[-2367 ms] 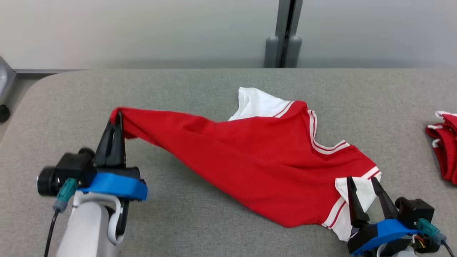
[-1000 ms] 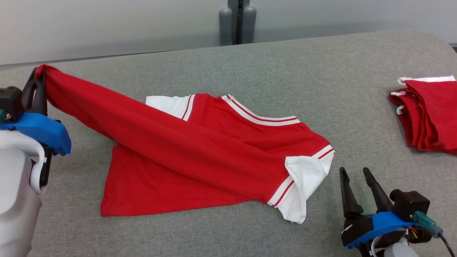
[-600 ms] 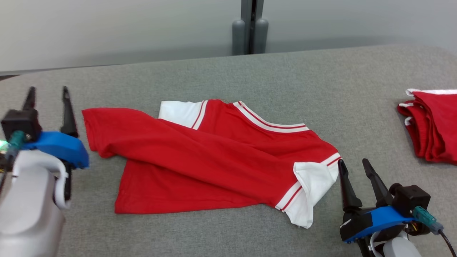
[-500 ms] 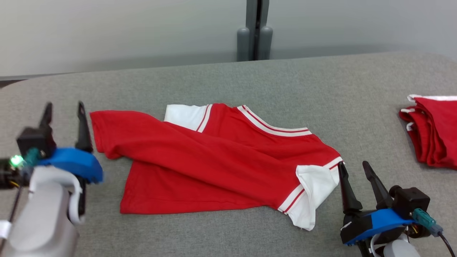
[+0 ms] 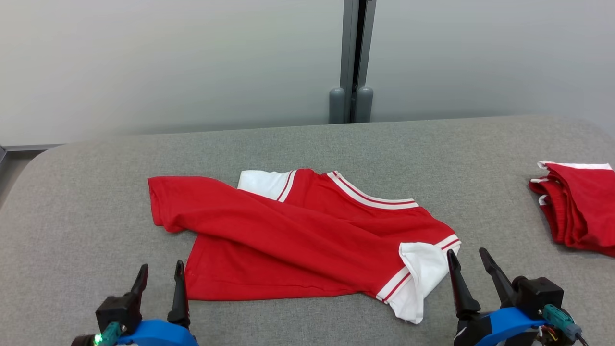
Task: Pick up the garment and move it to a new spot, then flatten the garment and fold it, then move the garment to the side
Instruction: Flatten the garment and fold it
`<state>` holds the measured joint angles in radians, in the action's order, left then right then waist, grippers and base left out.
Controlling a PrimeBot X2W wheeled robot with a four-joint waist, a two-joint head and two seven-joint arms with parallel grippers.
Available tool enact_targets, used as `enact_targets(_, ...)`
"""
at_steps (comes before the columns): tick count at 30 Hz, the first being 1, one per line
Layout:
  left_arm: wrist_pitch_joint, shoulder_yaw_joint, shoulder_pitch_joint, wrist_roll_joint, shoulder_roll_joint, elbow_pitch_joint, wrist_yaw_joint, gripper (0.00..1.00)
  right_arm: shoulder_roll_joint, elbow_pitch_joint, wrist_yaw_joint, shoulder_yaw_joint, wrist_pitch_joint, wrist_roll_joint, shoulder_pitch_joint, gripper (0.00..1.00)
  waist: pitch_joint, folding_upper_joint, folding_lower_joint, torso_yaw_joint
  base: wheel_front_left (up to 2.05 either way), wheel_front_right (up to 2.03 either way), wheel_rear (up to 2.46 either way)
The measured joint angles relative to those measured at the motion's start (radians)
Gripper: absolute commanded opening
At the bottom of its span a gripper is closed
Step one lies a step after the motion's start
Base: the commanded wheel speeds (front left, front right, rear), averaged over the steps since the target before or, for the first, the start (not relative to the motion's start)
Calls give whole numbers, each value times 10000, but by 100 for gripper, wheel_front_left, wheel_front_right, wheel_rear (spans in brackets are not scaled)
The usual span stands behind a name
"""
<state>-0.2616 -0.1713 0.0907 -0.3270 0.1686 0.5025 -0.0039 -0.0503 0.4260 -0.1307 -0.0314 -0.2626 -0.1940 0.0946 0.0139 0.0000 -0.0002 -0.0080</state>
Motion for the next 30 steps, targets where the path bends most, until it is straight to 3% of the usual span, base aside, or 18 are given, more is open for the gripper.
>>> enact_targets(11, 0, 901, -1312, 941, -825, -587, -552, 100, 2, 23, 0, 155, 0, 430, -464, 100, -429, 0, 0, 38, 0, 0, 0)
enact_targets(30, 0, 1434, -1127, 1361, -1152, -134, -1057, 100, -4, 81, 0, 188, 0, 660, -478, 100, -124, 0, 2, -102, 0, 0, 0)
